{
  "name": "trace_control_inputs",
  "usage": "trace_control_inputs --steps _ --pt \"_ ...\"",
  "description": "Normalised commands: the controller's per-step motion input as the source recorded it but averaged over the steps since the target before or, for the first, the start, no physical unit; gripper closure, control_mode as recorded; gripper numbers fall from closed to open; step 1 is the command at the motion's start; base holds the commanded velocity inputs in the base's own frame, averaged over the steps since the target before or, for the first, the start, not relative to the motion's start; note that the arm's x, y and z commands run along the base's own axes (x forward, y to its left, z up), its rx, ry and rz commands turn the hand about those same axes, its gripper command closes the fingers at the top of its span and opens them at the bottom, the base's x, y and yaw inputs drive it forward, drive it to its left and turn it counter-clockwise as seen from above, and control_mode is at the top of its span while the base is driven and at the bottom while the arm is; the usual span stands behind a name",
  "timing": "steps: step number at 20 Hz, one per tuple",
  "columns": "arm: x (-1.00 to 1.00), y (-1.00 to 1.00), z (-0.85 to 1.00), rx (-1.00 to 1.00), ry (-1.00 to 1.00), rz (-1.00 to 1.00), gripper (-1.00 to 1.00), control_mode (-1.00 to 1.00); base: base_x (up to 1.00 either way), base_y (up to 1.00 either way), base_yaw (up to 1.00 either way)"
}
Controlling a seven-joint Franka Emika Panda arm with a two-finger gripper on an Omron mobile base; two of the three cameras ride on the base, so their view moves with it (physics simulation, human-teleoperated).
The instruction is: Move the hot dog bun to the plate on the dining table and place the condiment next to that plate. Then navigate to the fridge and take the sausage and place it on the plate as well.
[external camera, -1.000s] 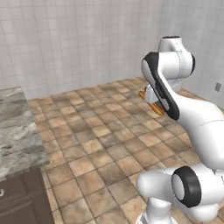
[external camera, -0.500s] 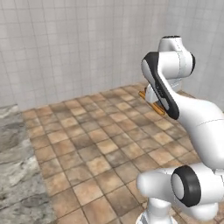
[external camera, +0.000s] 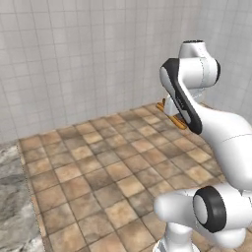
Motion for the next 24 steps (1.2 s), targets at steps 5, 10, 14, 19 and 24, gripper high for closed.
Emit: trace_control_inputs --steps 5,10,14,19,24 --pt "0.00 0.00 0.00 0.00 0.00 0.00 1.00 1.00 0.98 0.01 -0.01" --pt "0.00 0.00 0.00 0.00 0.00 0.00 1.00 1.00 0.55 0.15 -0.12" --pt "0.00 0.00 0.00 0.00 0.00 0.00 1.00 1.00 0.49 0.08 -0.07" --pt "0.00 0.00 0.00 0.00 0.00 0.00 1.00 1.00 0.67 0.03 -0.07" --pt "0.00 0.00 0.00 0.00 0.00 0.00 1.00 1.00 0.94 -0.01 0.02"
